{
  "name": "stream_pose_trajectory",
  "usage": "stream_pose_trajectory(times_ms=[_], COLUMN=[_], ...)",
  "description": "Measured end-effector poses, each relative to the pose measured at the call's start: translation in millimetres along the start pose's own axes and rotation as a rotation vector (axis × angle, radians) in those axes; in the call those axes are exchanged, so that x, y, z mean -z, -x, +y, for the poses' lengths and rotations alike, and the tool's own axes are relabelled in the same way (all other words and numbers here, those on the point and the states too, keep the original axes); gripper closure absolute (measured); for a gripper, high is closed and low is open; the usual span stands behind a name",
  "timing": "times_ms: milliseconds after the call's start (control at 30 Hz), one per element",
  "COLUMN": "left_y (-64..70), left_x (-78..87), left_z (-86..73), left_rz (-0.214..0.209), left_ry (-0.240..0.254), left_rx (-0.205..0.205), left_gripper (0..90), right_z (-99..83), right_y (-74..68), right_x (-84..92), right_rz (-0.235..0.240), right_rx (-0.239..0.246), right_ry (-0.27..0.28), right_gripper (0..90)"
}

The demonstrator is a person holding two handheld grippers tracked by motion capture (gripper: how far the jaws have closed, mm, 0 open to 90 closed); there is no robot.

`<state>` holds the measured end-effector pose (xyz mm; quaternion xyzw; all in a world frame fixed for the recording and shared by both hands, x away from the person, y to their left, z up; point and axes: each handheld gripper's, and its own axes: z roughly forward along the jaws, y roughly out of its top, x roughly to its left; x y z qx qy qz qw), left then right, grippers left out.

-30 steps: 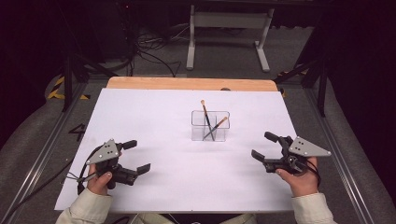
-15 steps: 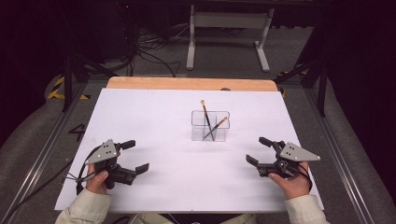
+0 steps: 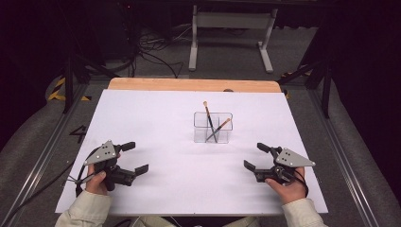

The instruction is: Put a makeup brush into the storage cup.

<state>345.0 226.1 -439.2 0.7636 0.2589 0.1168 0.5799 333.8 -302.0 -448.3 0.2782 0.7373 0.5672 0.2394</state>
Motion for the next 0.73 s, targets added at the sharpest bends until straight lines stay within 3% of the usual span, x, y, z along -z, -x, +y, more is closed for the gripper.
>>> stream_pose_trajectory(times_ms=[400,733], left_y=[-3.1,-3.1], left_x=[-3.5,-3.9], left_z=[-9.5,-9.7], left_rz=[0.017,0.027], left_ry=[-0.020,-0.026], left_rx=[0.014,0.005], left_gripper=[0.4,0.4], right_z=[-7.0,-5.6], right_y=[-1.0,-2.9], right_x=[-3.3,-2.6], right_rz=[0.008,0.008], right_rx=[-0.019,-0.002], right_ry=[-0.001,-0.003], right_gripper=[15.0,15.2])
